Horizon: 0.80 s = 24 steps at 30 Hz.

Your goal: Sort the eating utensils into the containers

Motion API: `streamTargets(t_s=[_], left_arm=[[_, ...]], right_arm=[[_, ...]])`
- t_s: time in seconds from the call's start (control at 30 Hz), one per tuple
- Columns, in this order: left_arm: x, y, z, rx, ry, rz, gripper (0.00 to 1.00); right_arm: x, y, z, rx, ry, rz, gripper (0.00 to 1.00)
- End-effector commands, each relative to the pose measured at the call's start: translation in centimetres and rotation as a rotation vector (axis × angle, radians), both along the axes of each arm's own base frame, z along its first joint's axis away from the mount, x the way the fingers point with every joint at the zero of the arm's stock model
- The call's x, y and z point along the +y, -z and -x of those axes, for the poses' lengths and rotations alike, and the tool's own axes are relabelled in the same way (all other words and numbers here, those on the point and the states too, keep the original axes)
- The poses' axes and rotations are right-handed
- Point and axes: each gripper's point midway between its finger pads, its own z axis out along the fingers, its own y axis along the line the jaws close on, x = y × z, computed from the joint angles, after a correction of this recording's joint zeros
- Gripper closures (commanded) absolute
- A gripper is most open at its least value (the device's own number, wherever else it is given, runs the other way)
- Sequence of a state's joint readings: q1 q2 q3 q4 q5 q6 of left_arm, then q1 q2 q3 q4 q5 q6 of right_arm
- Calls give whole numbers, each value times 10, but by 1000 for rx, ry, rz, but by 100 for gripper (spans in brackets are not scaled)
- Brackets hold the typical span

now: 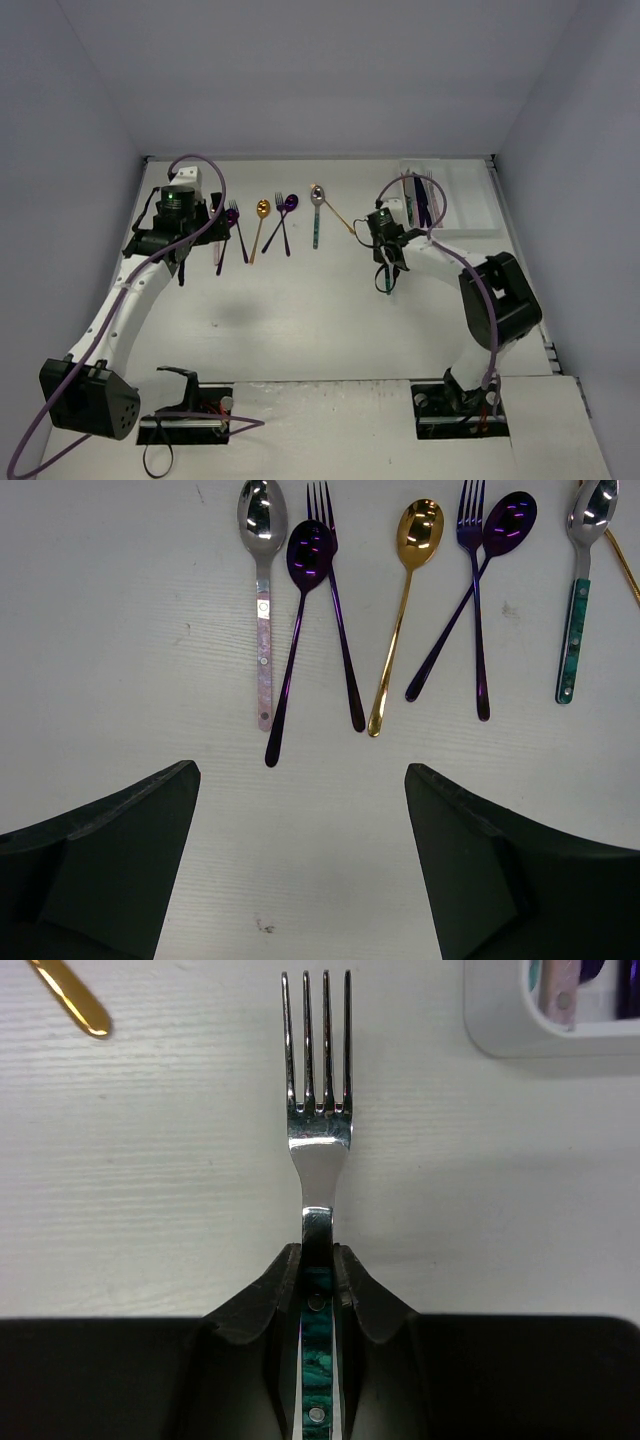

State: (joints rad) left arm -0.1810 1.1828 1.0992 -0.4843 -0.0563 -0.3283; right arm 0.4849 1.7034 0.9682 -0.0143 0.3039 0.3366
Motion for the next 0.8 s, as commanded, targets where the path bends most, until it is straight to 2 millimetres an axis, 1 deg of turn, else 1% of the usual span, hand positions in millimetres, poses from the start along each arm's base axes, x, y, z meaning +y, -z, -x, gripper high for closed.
streamTargets(t_s=[0.0, 0.07, 0.13, 0.2, 0.23, 0.3, 0.37, 0.43, 0.47, 0.5, 0.53, 0.63, 0.7, 0.73, 0.77], left_arm=[[2, -20, -7, -69, -6, 13, 18], [2, -21, -7, -70, -7, 12, 18], [2, -20, -7, -67, -7, 12, 18], [2, -20, -7, -67, -7, 12, 18], [1, -19, -7, -65, -7, 12, 18], [1, -20, -7, -68, -5, 12, 18], [1, -19, -7, -65, -6, 11, 18], [1, -19, -7, -65, -5, 12, 18], [1, -19, -8, -65, -6, 11, 18], [1, -18, -8, -63, -6, 13, 18], [1, -18, -8, -60, -5, 12, 18], [2, -20, -7, -66, -5, 11, 18], [2, -21, -7, -69, -6, 10, 18], [2, -21, -7, -71, -6, 11, 18], [1, -20, -7, -68, -4, 9, 18]], right_arm=[[8, -84, -22, -203, -80, -39, 100], [-4, -104, -30, -245, -83, -24, 100], [-14, -116, -40, -267, -99, -4, 100], [-39, -127, -57, -279, -101, 7, 100], [-48, -133, -64, -287, -110, 16, 100], [-65, -144, -81, -299, -155, 62, 100], [-78, -144, -100, -296, -152, 78, 100], [-96, -148, -125, -311, -135, 66, 100], [-101, -150, -133, -321, -131, 59, 100], [-113, -161, -147, -353, -112, 62, 100], [-118, -149, -155, -331, -116, 76, 100], [-142, -143, -181, -329, -109, 99, 100], [-155, -136, -194, -323, -104, 87, 100], [-167, -133, -199, -323, -98, 71, 100], [-172, -130, -203, -322, -103, 68, 100]])
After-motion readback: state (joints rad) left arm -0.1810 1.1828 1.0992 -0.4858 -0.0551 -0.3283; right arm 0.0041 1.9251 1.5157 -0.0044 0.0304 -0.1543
